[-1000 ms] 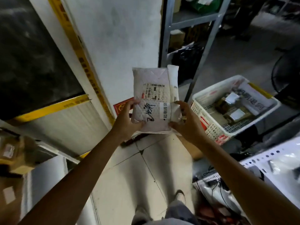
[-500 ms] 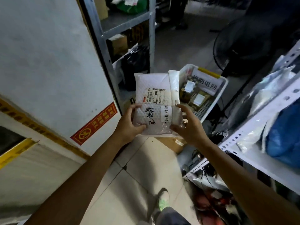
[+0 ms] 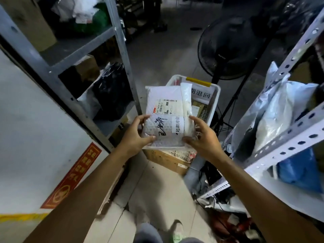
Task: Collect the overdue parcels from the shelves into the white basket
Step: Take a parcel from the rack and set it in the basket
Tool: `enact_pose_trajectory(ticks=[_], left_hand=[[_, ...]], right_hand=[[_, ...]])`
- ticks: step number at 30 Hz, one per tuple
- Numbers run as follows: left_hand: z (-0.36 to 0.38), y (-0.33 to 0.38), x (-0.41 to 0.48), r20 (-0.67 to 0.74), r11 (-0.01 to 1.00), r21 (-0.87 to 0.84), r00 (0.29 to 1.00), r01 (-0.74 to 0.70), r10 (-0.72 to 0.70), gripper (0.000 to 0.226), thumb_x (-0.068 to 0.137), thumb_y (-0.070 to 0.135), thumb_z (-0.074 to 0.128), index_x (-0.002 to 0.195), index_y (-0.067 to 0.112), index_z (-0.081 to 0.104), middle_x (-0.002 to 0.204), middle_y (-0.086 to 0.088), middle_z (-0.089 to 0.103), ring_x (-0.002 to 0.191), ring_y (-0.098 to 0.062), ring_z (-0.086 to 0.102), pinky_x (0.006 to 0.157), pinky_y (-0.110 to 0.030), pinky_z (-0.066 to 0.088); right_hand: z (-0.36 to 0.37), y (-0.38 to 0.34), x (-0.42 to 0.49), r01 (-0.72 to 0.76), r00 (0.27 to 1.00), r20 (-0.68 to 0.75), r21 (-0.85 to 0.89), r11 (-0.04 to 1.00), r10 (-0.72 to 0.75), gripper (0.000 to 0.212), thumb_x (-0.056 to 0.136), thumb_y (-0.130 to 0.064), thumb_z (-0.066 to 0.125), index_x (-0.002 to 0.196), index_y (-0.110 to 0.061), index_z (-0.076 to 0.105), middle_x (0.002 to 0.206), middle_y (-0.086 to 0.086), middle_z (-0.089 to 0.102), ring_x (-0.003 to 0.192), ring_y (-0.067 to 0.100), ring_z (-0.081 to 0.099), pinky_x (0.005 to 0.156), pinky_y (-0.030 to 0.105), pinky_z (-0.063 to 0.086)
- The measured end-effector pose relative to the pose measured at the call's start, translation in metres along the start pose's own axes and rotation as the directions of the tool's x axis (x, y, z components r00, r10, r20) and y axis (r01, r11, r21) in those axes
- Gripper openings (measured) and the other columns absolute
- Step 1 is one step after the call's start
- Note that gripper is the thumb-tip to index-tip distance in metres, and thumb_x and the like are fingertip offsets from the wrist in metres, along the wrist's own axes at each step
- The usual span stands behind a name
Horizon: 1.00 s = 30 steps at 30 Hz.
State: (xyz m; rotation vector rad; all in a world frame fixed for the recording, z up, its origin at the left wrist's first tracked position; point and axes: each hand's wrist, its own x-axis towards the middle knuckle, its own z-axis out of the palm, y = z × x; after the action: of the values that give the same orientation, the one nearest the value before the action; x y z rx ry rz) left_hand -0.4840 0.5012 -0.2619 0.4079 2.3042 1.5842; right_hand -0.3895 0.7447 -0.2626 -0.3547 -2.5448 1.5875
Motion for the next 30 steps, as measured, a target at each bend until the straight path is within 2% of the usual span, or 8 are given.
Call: enact_pose_trajectory(ticks=[9,13,17,22,24,26,28,30], left_hand=[[0.007,-0.022,0.13,0.231,0.999,-0.038,0.973,0.005,0.003,0.076,0.076,0.002,0.082,0.122,0.053,0.048,0.135,0.005,0.053,0.119,-0.019,0.06,0.094,-0.034,0.055],[0.005,-0.032,0.196,0.32,1.0,-0.016,0.947,-0.021,0.025,0.077,0.077,0.002,0.081,0.124,0.052,0.045,0.125,0.021,0.051,0.12,-0.015,0.057,0.091,-0.023,0.05],[0.007,-0.041,0.253,0.39,0.999,-0.023,0.92,0.029,-0.018,0.081,0.079,0.001,0.08,0.135,0.042,0.04,0.118,0.03,0.044,0.114,0.003,0.049,0.088,-0.01,0.039],[0.017,-0.063,0.304,0.453,0.994,-0.01,0.887,0.111,-0.094,0.093,0.078,0.003,0.082,0.151,0.03,0.031,0.136,0.013,0.043,0.128,-0.01,0.044,0.104,-0.03,0.041],[0.026,-0.072,0.322,0.46,0.991,-0.012,0.881,0.131,-0.111,0.091,0.078,0.001,0.081,0.149,0.032,0.032,0.138,0.011,0.043,0.128,-0.009,0.044,0.102,-0.029,0.043],[0.038,-0.085,0.342,0.476,0.989,-0.022,0.872,0.144,-0.116,0.091,0.078,0.0,0.081,0.148,0.034,0.034,0.141,0.009,0.043,0.13,-0.01,0.045,0.104,-0.031,0.045],[0.051,-0.098,0.36,0.485,0.986,-0.023,0.865,0.163,-0.132,0.089,0.078,-0.003,0.079,0.146,0.035,0.036,0.145,0.006,0.043,0.131,-0.012,0.048,0.105,-0.036,0.048],[0.064,-0.114,0.38,0.487,0.983,-0.006,0.859,0.184,-0.158,0.088,0.079,-0.005,0.078,0.145,0.037,0.038,0.146,0.007,0.045,0.13,-0.012,0.051,0.103,-0.04,0.051]], right_hand=[[0.004,0.024,0.072,-0.144,0.979,-0.145,0.001,0.99,0.142,0.082,0.076,-0.022,0.083,0.145,-0.037,0.04,0.139,-0.003,0.052,0.123,0.016,0.053,0.1,0.049,0.051],[0.016,0.03,0.113,-0.217,0.951,-0.221,0.019,0.976,0.215,0.081,0.079,-0.021,0.082,0.146,-0.035,0.039,0.144,-0.007,0.049,0.126,0.013,0.051,0.105,0.043,0.048],[0.028,0.042,0.152,-0.289,0.913,-0.287,0.042,0.956,0.289,0.084,0.078,-0.018,0.082,0.149,-0.03,0.036,0.141,-0.008,0.052,0.119,0.004,0.054,0.103,0.032,0.049],[0.036,0.063,0.193,-0.359,0.883,-0.289,0.09,0.929,0.369,0.087,0.077,-0.015,0.081,0.149,-0.031,0.036,0.138,-0.011,0.052,0.112,0.001,0.058,0.101,0.032,0.051],[0.036,0.074,0.208,-0.384,0.876,-0.268,0.117,0.916,0.401,0.089,0.078,-0.012,0.08,0.151,-0.033,0.033,0.137,-0.012,0.051,0.104,-0.009,0.058,0.097,0.023,0.051],[0.035,0.09,0.222,-0.403,0.865,-0.258,0.151,0.903,0.43,0.089,0.079,-0.01,0.078,0.151,-0.033,0.032,0.134,-0.013,0.053,0.102,-0.014,0.058,0.097,0.024,0.05],[0.034,0.108,0.235,-0.422,0.856,-0.254,0.161,0.892,0.45,0.086,0.081,-0.011,0.077,0.151,-0.032,0.033,0.13,-0.017,0.053,0.103,-0.01,0.059,0.098,0.026,0.049],[0.034,0.129,0.251,-0.445,0.845,-0.244,0.169,0.879,0.475,0.085,0.082,-0.011,0.075,0.152,-0.032,0.031,0.136,-0.015,0.051,0.108,-0.003,0.057,0.093,0.019,0.047]])
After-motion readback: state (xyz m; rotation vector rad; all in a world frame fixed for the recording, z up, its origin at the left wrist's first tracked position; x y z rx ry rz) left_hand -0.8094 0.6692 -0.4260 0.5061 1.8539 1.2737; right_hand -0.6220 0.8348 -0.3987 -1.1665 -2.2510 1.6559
